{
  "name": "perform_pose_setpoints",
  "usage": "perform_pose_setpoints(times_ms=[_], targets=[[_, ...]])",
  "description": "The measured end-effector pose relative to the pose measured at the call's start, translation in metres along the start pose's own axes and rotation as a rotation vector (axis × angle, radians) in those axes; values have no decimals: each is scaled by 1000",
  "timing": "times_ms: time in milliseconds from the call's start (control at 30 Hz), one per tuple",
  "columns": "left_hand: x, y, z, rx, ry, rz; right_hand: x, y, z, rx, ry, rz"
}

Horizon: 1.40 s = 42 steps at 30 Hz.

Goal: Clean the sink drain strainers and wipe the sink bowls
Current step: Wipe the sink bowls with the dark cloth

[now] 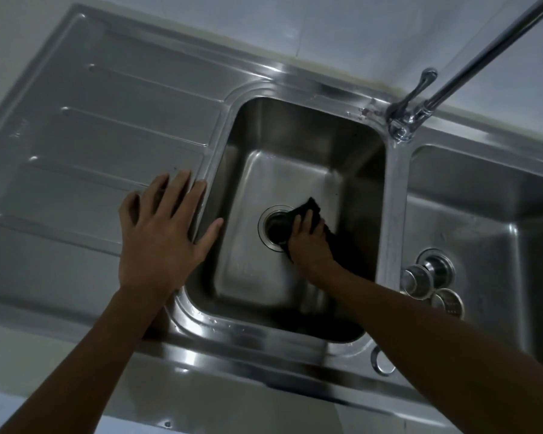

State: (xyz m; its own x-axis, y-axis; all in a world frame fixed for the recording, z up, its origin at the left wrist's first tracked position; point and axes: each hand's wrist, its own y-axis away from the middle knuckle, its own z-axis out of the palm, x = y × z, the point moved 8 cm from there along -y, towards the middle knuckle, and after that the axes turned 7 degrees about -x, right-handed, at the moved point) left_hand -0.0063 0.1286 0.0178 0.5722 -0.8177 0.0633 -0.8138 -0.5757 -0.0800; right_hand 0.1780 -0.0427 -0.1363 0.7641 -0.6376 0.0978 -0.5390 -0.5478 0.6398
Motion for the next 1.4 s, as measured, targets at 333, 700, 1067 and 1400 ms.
perform_pose_setpoints(times_ms=[333,700,1067,1400], targets=[[2,1,-3,46,-9,9,-20,41,22,-234,37,-308],[7,3,-1,-34,-4,-12,-22,116,20,-599,-279,-453],[110,50,-5,-301,19,10,19,185,-54,-286,-449,-615],[285,92,-21,-354,197,185,187,255,-98,156,-606,-424]])
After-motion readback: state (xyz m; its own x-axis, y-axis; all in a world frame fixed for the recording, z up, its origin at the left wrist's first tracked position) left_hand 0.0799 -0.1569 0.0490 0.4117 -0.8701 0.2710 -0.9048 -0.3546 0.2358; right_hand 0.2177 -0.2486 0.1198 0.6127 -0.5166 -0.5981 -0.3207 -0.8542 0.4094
